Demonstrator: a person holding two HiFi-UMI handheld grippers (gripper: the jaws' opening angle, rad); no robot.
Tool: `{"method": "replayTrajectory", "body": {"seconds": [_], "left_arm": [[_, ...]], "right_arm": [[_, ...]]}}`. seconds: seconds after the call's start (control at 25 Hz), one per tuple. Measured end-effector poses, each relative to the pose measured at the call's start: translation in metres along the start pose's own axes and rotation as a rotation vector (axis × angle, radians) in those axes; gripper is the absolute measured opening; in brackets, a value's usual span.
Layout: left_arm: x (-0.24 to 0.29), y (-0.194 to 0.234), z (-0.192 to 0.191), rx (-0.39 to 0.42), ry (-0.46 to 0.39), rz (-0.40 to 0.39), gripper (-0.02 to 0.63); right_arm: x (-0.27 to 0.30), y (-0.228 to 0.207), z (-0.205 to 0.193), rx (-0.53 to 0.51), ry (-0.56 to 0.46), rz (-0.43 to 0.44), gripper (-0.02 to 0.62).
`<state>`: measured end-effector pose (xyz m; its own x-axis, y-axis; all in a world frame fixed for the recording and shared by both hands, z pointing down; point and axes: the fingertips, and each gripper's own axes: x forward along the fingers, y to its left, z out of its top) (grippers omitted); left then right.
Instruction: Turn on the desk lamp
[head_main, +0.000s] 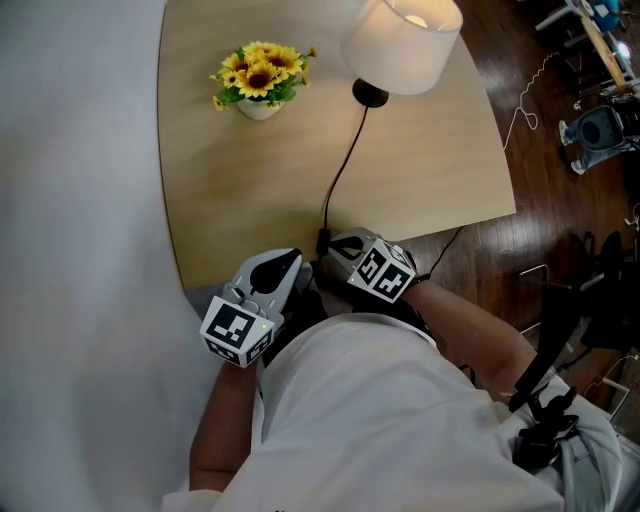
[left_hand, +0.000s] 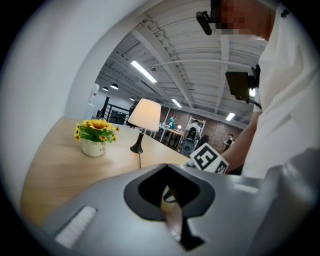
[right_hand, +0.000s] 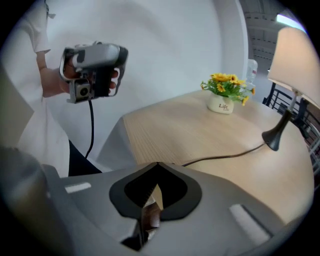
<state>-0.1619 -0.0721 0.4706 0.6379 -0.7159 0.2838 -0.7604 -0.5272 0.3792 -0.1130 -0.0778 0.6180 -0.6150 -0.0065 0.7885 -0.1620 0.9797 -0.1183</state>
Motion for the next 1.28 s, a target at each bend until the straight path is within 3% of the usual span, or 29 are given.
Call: {"method": "replayTrajectory", "body": {"seconds": [0.32,0.68,0.84,1.0,1.28], "left_arm": [[0.023,-0.015,-0.006,0.051,0.011,-0.063,0.018],[0.048,-0.107,0.000,0.143,0.003,-0.030,0.018],[0.067,-0.164,-0.010,0.170,0.015,-0.023,0.018],[0.077,-0.223,-0.032,0.155,0.035,0.001,0.018],[0.069,-0.286,-0.058,0.134,0.142,0.024,0.018]], "right_arm": [[-0.068,-0.014,-0.057,0.187,-0.099,-0.163,0.003],[-0.183,-0.003,-0.108,0.241,-0.279,-0.261,0.003],[-0.233,0.006,-0.147,0.255,-0.351,-0.282,0.005],[-0.272,0.021,-0.200,0.340,-0.398,-0.276,0.027],[-0.306,0.044,-0.236,0.398,-0.472,-0.230,0.038]]}}
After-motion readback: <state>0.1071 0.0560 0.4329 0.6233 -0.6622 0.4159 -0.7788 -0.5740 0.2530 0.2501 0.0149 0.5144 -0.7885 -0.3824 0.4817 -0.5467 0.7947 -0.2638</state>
